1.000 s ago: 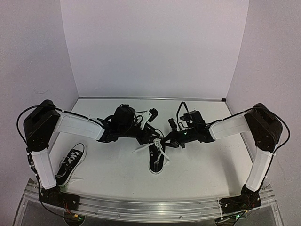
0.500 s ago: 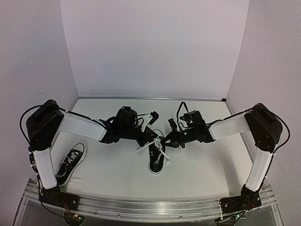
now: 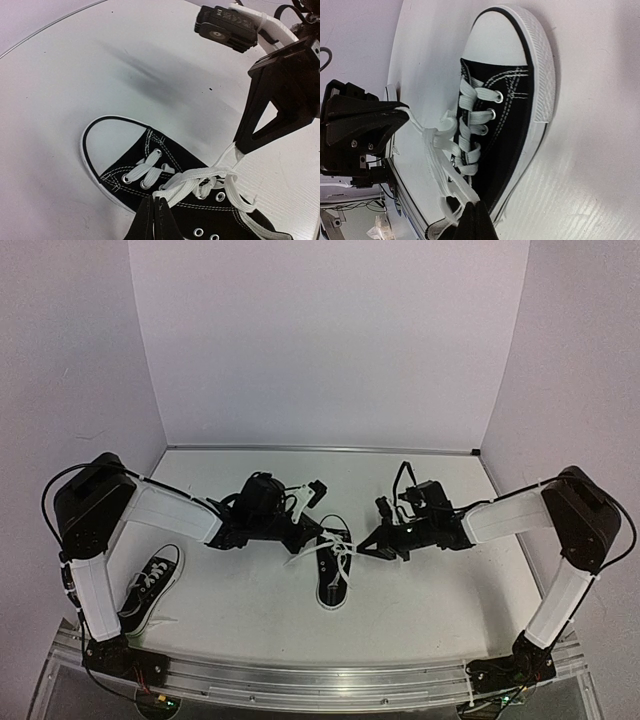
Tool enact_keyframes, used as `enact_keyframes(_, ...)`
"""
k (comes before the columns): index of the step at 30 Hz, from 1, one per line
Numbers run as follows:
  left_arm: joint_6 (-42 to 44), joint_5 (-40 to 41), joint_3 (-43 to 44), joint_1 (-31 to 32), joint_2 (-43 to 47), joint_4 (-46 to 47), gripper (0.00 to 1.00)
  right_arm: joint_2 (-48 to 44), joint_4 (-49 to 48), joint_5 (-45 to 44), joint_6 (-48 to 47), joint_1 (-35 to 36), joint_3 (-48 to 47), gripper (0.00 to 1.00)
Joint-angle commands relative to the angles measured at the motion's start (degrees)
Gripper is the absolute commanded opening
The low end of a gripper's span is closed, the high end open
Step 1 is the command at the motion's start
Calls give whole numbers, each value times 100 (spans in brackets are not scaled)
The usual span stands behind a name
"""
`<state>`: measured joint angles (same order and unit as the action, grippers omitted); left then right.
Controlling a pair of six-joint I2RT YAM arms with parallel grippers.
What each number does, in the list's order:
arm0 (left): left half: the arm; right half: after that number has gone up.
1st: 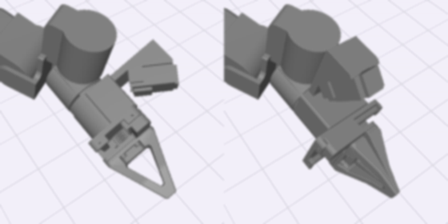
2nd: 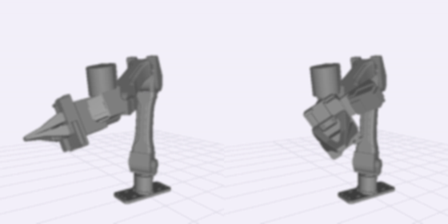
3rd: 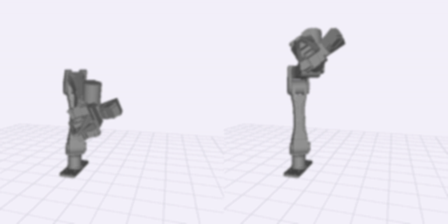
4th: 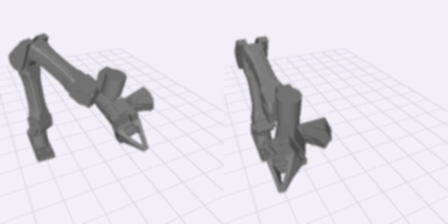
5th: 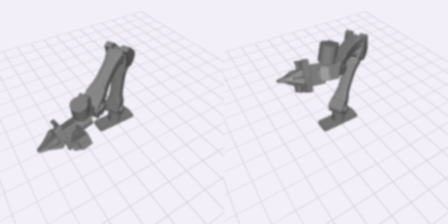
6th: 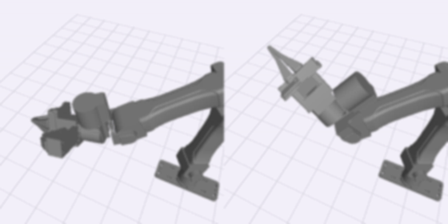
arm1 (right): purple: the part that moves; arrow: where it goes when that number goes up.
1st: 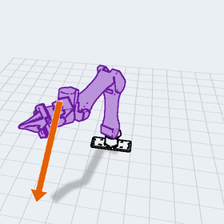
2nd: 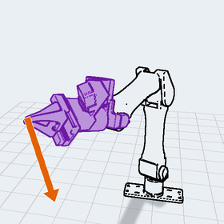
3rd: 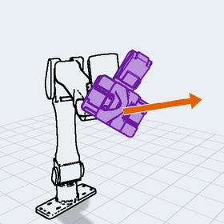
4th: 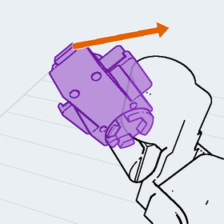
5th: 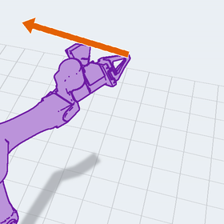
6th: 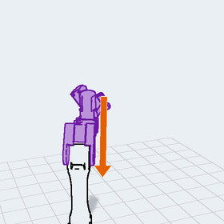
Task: Tie the shoes
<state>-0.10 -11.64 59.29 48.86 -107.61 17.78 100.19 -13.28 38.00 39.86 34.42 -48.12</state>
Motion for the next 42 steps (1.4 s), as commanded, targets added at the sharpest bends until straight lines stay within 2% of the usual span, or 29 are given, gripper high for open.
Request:
enact_keyframes(1, -197, 290, -118, -122, 336, 285, 0, -242, 104, -246, -107, -76, 178, 0)
enact_keyframes(12, -343, 389, -359, -368, 374, 321, 0, -386, 254, -433, -197, -176, 421, 0)
enact_keyframes(27, -531, 281, -150, -593, 41, 187, 0, -560, 375, -582, -275, -282, 701, 0)
enact_keyframes(38, -502, 267, 12, -615, -82, 7, 0, -530, 430, -527, -341, -283, 678, 0)
enact_keyframes(41, -412, 7, 61, -615, -76, -83, 1, -512, 427, -291, -429, -280, 610, 0)
enact_keyframes(42, -355, -131, 73, -615, -47, -105, 4, -495, 416, -159, -466, -271, 568, 0)
